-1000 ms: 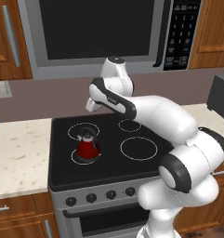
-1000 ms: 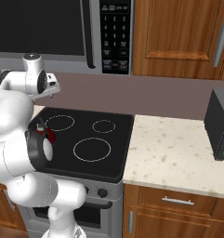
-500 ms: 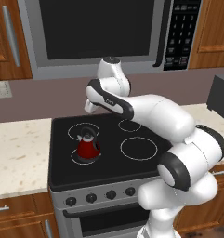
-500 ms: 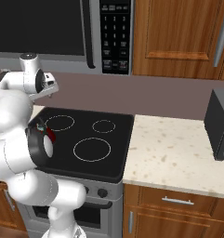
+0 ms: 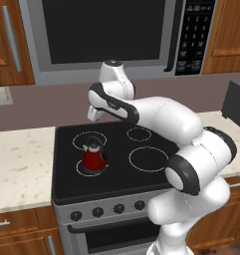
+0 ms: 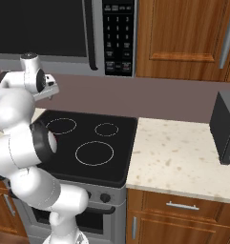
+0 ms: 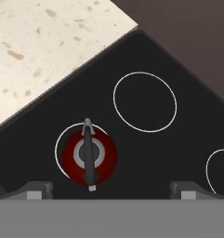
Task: The kettle is done boiling. Turn off the stove, then wait for 300 timesteps before moving the kettle to the dining table.
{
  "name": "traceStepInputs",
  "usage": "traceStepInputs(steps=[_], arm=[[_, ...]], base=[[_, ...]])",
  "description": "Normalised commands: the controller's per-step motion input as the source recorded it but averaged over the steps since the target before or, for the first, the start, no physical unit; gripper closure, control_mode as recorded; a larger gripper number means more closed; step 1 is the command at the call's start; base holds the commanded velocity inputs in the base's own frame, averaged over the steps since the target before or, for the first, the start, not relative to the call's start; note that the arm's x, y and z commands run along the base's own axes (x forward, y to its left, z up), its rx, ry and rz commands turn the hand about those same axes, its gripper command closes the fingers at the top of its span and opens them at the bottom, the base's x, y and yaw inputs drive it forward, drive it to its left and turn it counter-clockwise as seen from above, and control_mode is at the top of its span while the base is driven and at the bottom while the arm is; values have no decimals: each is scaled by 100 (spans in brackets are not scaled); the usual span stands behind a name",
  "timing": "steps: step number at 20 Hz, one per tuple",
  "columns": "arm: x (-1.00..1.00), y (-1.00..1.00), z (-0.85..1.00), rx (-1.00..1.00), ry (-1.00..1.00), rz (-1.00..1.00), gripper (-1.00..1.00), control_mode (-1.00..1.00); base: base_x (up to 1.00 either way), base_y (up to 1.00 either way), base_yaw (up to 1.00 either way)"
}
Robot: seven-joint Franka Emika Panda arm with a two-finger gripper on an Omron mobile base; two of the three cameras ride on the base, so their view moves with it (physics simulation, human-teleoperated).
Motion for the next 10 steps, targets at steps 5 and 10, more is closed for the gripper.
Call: traceStepInputs(steps=[5, 10], arm=[[0, 0, 0, 0, 0, 0, -100, -100], [0, 0, 0, 0, 0, 0, -100, -100]], base=[[0, 0, 0], [0, 0, 0]])
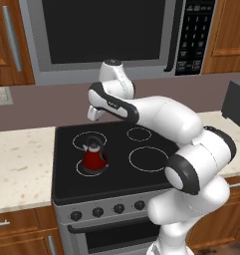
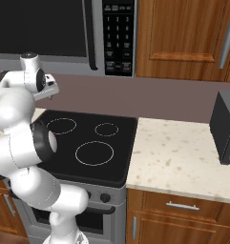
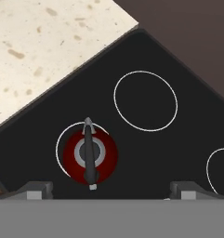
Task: The kettle is done boiling. Turn off the stove, then wait for 300 timesteps before moving the kettle to the dining table.
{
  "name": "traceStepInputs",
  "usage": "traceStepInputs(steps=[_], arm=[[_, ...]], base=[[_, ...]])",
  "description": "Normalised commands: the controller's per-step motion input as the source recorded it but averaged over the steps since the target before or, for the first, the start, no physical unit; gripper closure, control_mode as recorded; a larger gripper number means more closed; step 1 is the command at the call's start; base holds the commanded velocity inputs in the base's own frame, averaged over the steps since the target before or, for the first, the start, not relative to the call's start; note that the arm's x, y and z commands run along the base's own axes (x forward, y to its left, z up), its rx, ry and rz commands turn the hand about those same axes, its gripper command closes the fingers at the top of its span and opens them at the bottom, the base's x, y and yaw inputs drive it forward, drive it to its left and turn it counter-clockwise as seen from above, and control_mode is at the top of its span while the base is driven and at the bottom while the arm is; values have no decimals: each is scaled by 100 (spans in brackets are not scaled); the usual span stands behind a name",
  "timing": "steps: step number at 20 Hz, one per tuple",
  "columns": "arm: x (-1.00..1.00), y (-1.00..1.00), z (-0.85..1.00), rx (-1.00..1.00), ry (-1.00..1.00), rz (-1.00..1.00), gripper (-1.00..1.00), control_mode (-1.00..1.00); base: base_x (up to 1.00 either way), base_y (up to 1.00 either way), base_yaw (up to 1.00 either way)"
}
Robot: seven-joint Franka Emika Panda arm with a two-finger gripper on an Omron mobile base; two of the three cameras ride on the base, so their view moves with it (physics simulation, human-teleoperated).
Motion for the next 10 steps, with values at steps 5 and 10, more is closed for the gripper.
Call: traceStepInputs(steps=[5, 10], arm=[[0, 0, 0, 0, 0, 0, -100, -100], [1, 1, 0, 0, 0, 0, -100, -100]], base=[[0, 0, 0], [0, 0, 0]])
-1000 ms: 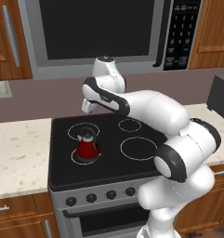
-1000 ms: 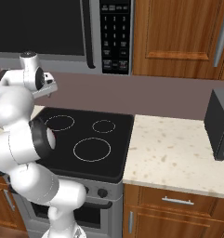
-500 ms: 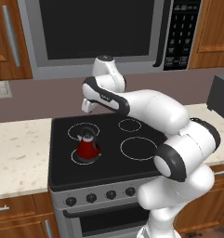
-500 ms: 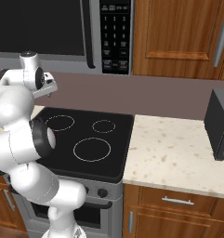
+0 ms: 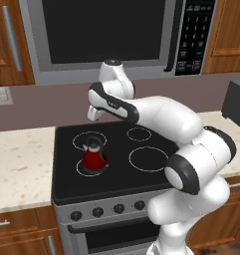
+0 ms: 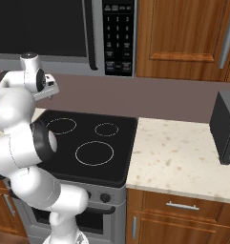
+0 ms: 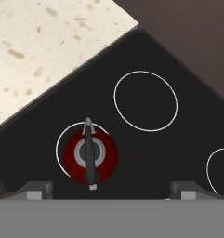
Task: The kettle is done boiling. Turn off the stove, then wait for 300 timesteps before moving the kettle to the dining table.
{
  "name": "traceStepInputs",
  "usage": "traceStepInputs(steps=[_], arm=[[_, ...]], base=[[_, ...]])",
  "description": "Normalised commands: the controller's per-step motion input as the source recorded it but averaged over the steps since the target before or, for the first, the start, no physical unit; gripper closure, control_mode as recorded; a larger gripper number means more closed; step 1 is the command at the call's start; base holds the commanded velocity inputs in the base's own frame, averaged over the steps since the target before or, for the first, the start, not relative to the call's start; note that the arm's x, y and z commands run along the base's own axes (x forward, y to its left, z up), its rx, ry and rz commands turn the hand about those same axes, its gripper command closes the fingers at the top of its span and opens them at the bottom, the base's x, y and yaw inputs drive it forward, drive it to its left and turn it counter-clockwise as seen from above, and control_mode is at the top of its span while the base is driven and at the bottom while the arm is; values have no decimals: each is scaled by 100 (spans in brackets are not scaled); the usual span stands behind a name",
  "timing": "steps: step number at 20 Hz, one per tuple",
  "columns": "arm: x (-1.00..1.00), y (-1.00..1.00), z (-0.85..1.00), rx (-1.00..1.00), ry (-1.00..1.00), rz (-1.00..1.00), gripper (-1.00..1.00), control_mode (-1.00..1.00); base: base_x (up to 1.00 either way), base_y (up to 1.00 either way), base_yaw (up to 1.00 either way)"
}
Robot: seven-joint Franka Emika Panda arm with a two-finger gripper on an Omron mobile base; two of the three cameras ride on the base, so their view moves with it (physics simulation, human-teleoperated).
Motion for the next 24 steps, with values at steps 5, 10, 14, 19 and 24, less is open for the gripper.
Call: traceStepInputs(steps=[5, 10, 14, 19, 24], arm=[[5, 6, -2, 0, 0, 0, -100, -100], [3, 5, -4, 0, 0, 0, -100, -100], [3, 1, -3, 0, 0, 0, -100, -100], [8, 12, -7, 0, 3, 0, -100, -100], [1, 3, -18, 0, 3, 0, -100, -100]], base=[[0, 0, 0], [0, 0, 0], [0, 0, 0], [0, 0, 0], [0, 0, 0]])
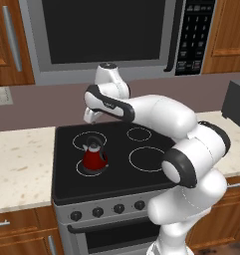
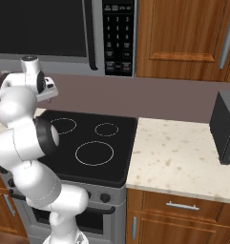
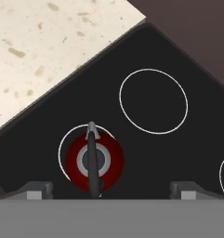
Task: The kettle is done boiling. Turn off the stove, then wait for 300 timesteps before moving the kettle to the dining table.
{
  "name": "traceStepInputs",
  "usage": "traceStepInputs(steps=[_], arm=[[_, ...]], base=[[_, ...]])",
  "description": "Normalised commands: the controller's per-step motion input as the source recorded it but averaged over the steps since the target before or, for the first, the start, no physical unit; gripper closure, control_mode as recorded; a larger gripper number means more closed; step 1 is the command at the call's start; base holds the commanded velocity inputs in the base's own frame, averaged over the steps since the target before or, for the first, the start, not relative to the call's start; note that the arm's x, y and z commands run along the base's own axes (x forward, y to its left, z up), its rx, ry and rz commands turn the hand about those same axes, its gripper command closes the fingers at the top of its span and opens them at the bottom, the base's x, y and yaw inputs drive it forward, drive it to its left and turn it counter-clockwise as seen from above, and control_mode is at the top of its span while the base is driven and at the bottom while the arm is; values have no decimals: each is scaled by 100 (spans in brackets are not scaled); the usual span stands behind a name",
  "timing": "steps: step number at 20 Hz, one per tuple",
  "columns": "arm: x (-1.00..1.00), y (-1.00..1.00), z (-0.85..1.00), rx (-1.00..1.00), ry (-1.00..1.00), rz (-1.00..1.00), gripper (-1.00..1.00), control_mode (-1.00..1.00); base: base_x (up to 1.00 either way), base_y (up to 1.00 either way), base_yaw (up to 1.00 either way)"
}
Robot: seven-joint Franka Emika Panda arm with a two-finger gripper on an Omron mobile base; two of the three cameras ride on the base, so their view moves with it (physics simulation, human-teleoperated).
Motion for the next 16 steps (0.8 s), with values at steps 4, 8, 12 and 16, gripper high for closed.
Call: traceStepInputs(steps=[4, 8, 12, 16], arm=[[-7, 0, -28, 0, 0, 0, -100, -100], [-11, 0, -23, 0, 0, 0, -100, -100], [-16, 0, -17, 0, 0, 0, -100, -100], [-20, 0, -16, 0, 0, 0, -100, -100]], base=[[0, 0, 0], [0, 0, 0], [0, 0, 0], [0, 0, 0]])
